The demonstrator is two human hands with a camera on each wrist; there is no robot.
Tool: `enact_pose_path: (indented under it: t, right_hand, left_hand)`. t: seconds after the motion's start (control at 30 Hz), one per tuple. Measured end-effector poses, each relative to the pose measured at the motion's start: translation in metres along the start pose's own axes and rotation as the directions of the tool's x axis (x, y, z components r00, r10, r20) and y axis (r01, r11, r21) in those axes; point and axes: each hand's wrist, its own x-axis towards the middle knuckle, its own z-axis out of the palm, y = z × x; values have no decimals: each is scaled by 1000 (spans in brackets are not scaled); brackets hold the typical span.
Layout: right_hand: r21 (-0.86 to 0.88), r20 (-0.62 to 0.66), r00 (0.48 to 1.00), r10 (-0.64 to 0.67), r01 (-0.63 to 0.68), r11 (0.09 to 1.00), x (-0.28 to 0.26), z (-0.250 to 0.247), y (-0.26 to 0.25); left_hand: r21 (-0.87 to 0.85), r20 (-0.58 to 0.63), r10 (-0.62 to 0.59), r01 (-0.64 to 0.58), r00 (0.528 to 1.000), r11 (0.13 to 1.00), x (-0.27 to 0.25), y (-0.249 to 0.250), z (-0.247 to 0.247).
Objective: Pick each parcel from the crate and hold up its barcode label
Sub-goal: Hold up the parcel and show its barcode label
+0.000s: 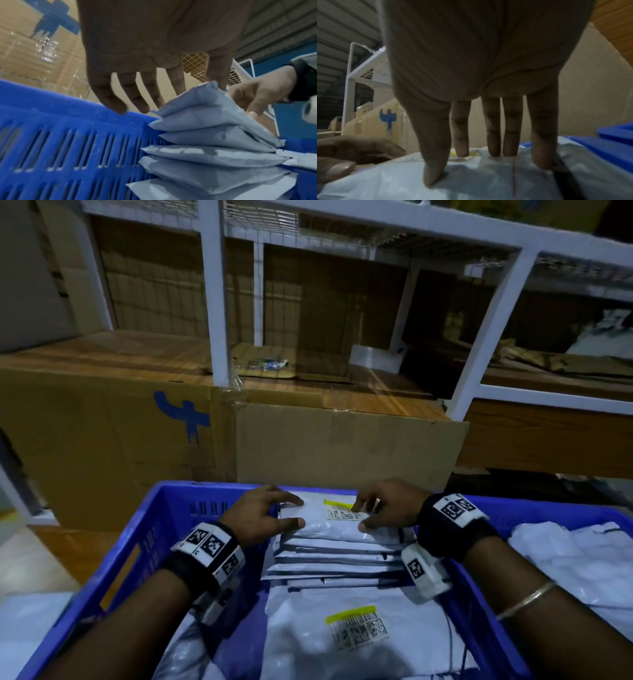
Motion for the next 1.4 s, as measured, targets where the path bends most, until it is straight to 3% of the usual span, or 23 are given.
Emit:
enact_pose_path:
  t: [0.3, 0.67, 0.87, 1.03, 1.23, 1.4]
  right_hand:
    - [-128, 133, 989, 61, -44, 991, 11, -4, 0]
    - [-108, 129, 990, 56, -43, 993, 7, 2, -1]
    - [-83, 66, 997, 42, -37, 996, -2, -3, -8]
    - [-147, 12, 1000, -16, 17, 989, -13, -13, -25]
    - [-188, -20, 986, -168, 161, 969, -15, -13, -60]
    - [-169, 27, 967, -255, 256, 952, -17, -13, -105]
  left_hand:
    - [72, 99, -145, 138, 984, 988, -1, 3, 0]
    - [146, 197, -261, 234, 945, 961, 4, 19, 0]
    - [207, 208, -321, 280, 924, 937, 8, 36, -4]
    - [336, 160, -356, 289, 921, 897, 0, 57, -6]
    - [284, 109, -382, 339, 918, 897, -26, 69, -27]
    - [272, 95, -399, 362, 912, 892, -48, 63, -59]
